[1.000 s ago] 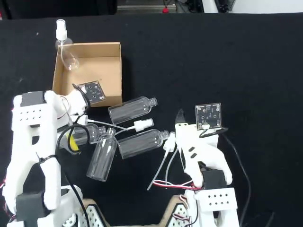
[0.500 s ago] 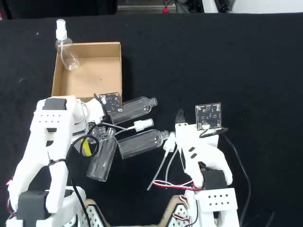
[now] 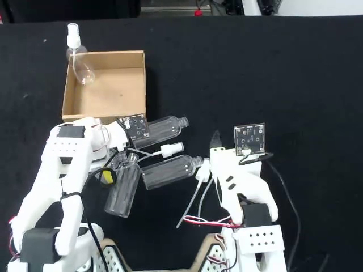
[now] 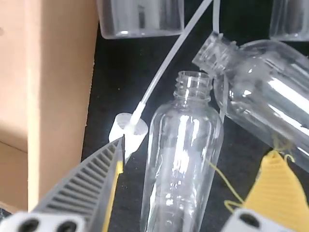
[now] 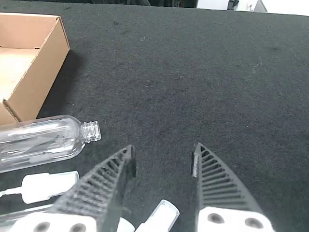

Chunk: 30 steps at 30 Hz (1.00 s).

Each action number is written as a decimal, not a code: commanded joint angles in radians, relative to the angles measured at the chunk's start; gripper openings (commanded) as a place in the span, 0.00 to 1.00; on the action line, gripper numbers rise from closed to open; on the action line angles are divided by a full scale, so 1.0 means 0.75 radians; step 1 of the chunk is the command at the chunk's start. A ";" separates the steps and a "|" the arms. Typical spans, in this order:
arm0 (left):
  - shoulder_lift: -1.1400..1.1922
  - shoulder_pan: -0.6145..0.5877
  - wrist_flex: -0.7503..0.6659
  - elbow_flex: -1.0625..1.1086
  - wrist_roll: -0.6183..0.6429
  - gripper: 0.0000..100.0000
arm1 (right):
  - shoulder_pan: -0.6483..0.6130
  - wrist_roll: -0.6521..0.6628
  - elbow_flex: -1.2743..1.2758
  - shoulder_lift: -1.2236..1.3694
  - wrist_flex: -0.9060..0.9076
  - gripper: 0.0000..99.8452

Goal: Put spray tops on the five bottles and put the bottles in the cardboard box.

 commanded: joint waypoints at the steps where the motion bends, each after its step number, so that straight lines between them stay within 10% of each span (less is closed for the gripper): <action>1: -0.035 0.058 -0.014 -0.013 0.086 0.41 | 0.016 0.014 -0.017 -0.032 -0.039 0.19; 30: 0.182 0.034 -0.004 -0.126 0.086 0.41 | 0.016 0.014 -0.015 -0.032 -0.039 0.19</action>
